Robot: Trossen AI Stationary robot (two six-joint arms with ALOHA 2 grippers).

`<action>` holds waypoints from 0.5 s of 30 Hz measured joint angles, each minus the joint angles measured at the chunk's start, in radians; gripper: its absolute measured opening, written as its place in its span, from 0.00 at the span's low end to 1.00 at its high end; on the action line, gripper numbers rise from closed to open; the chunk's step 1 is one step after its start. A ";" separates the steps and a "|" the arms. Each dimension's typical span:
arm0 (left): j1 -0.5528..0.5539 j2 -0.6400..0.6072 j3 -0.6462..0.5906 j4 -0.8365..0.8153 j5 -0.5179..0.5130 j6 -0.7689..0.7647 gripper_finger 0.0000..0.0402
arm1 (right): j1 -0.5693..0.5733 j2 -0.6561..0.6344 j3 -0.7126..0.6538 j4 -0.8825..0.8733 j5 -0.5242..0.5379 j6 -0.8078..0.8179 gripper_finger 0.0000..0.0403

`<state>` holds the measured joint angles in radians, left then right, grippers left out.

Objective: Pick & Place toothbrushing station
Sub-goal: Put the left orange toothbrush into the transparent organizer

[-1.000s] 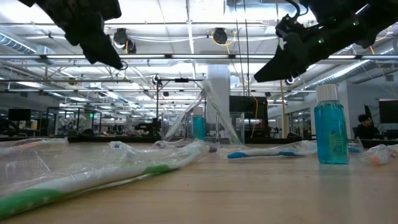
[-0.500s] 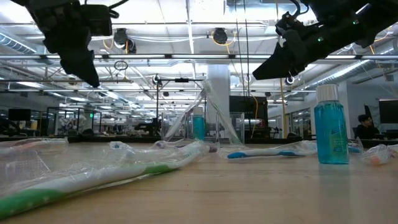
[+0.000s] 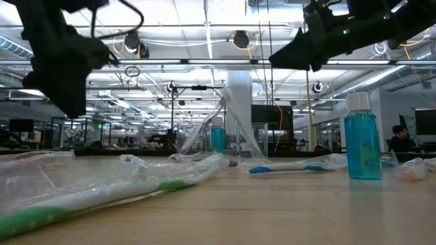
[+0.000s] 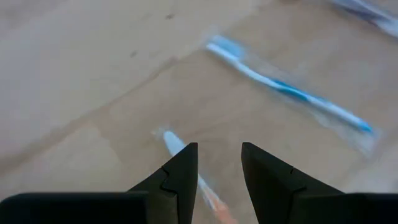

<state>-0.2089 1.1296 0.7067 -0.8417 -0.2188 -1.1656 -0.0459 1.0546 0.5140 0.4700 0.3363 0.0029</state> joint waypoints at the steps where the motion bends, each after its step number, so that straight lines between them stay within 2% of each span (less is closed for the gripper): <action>1: 0.006 0.011 -0.001 -0.017 0.003 -0.037 0.32 | 0.000 0.000 0.000 0.018 0.000 0.000 0.49; 15: 0.010 0.210 0.000 -0.025 0.144 -0.216 0.32 | 0.000 0.000 0.000 0.064 0.000 -0.044 0.49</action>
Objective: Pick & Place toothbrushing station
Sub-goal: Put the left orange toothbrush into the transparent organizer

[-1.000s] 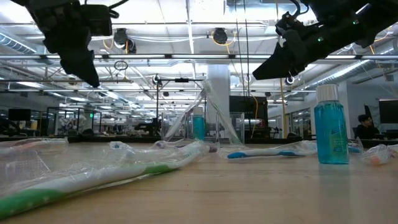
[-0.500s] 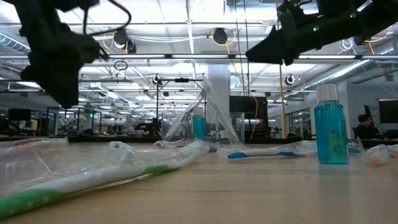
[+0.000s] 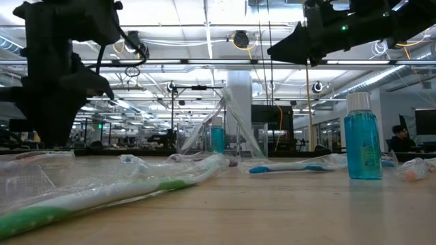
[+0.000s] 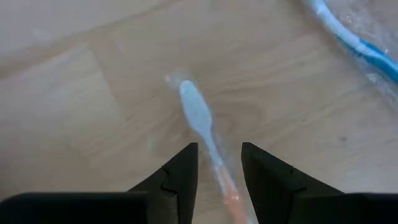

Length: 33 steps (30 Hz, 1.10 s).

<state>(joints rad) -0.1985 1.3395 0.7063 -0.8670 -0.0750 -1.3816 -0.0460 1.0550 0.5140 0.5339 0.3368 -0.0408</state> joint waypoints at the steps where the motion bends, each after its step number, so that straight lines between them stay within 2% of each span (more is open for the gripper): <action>1: 0.000 0.010 0.000 0.003 0.002 -0.009 0.32 | 0.000 0.000 0.000 0.000 0.000 0.000 0.49; 11: 0.001 0.097 0.000 0.005 0.029 -0.039 0.32 | 0.000 0.000 0.000 -0.009 -0.001 0.002 0.49; 24: 0.008 0.116 0.000 0.005 -0.028 0.011 0.32 | 0.000 0.000 0.000 -0.013 -0.002 0.002 0.49; 33: 0.008 0.116 0.000 0.005 -0.042 0.014 0.15 | 0.000 0.000 0.000 -0.013 -0.002 0.002 0.49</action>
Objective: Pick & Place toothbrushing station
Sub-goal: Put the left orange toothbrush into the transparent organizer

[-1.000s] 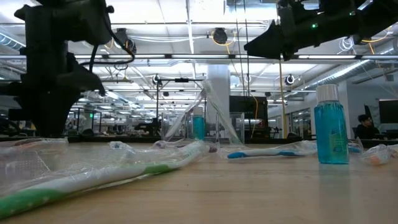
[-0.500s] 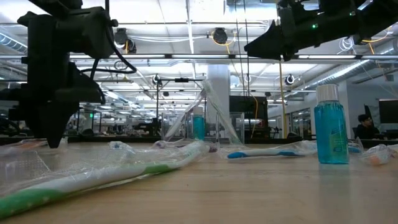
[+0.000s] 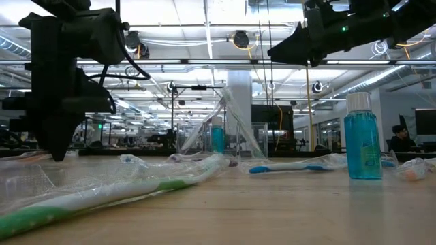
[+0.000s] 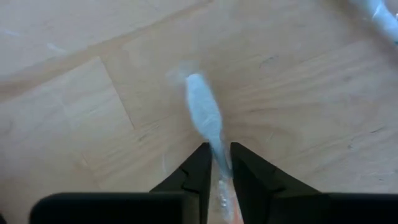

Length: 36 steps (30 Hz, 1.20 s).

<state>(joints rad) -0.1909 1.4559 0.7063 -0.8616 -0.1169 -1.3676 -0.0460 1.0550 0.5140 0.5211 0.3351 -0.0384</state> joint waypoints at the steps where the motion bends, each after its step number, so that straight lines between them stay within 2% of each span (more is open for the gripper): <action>1: 0.000 0.000 0.000 0.000 -0.009 0.000 0.13 | 0.000 0.000 0.000 0.001 0.000 0.000 0.49; 8: 0.000 0.000 0.000 0.005 -0.078 -0.017 0.03 | 0.000 0.000 0.000 0.002 0.000 -0.001 0.49; 12: 0.000 -0.029 0.000 0.081 -0.139 0.010 0.02 | 0.000 0.000 0.000 0.003 0.000 -0.001 0.49; 18: 0.000 -0.128 0.053 0.191 -0.291 0.165 0.05 | 0.000 0.000 0.000 0.006 0.001 -0.002 0.49; 22: 0.000 -0.198 0.127 0.218 -0.462 0.353 0.03 | 0.000 0.000 0.000 0.007 0.001 -0.003 0.49; 24: 0.000 -0.230 0.155 0.324 -0.557 0.499 0.02 | 0.000 0.000 0.000 0.007 0.001 -0.003 0.49; 26: 0.004 -0.257 0.159 0.500 -0.609 0.688 0.03 | 0.000 0.000 0.000 0.007 0.002 -0.001 0.49; 31: 0.061 -0.251 0.158 0.922 -0.493 1.089 0.05 | 0.000 0.000 0.000 0.006 0.002 -0.001 0.49; 34: 0.103 -0.222 0.158 1.093 -0.487 1.233 0.05 | 0.000 0.000 0.000 0.006 0.002 0.026 0.49; 36: 0.135 -0.194 0.158 1.181 -0.486 1.275 0.06 | 0.000 0.000 0.000 0.003 0.002 0.045 0.49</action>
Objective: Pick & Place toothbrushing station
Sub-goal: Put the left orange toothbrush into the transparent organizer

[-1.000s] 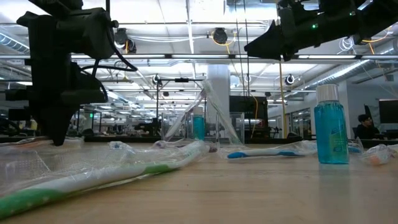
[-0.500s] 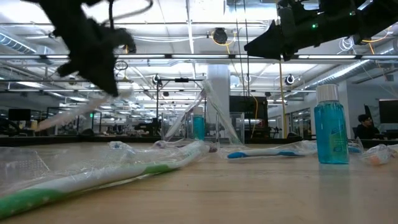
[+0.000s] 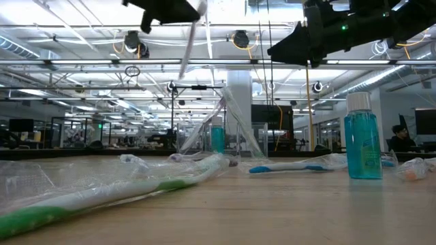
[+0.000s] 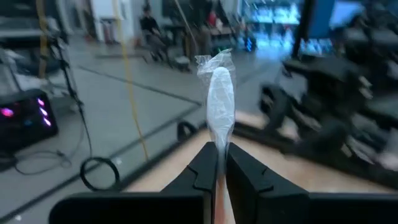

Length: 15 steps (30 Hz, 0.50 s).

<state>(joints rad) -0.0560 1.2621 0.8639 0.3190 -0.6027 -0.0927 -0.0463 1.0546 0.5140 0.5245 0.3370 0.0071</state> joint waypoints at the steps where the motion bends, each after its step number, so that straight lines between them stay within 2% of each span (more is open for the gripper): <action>1: 0.016 0.017 0.000 0.032 0.000 0.007 0.06 | 0.000 0.000 0.000 -0.004 0.000 0.007 0.49; 9: 0.124 0.226 0.000 0.134 0.028 -0.040 0.06 | 0.000 0.000 0.000 -0.037 0.000 0.015 0.49; 15: 0.148 0.354 -0.001 0.223 0.010 -0.049 0.06 | 0.000 0.000 0.000 -0.064 0.000 0.031 0.49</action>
<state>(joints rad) 0.0920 1.6159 0.8631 0.5418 -0.5924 -0.1420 -0.0460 1.0546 0.5140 0.4603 0.3370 0.0380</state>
